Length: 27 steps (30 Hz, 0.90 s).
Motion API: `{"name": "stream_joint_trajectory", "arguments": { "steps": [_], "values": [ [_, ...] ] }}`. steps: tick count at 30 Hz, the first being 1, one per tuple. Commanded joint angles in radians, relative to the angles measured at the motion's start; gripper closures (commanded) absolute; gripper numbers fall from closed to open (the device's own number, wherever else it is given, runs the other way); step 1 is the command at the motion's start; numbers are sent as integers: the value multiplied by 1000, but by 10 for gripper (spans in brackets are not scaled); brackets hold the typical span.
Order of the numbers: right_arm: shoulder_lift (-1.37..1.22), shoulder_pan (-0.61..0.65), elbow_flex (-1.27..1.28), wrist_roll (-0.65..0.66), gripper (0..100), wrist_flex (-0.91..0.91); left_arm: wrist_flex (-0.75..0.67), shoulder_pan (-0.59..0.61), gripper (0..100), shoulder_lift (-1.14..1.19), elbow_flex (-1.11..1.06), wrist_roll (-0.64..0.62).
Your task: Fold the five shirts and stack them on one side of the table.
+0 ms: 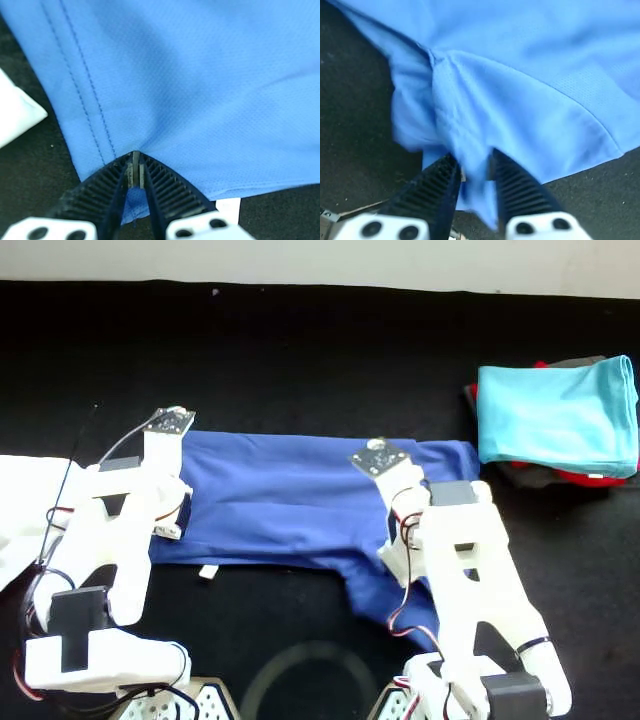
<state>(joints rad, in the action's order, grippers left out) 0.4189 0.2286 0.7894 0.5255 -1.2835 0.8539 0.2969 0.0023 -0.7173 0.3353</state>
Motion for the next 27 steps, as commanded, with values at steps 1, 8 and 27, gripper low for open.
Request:
{"name": "stream_joint_trajectory", "arguments": {
  "steps": [1, 8, 27],
  "values": [
    [-8, 50, 8, 6, 809, 18, -6, 30, 990, 8, 24, 12],
    [-12, 94, 51, 2, 809, 99, -6, 30, 990, 8, 24, 12],
    [-1, 252, 150, -110, 995, 125, -6, 30, 990, 8, 24, 12]
  ]
}}
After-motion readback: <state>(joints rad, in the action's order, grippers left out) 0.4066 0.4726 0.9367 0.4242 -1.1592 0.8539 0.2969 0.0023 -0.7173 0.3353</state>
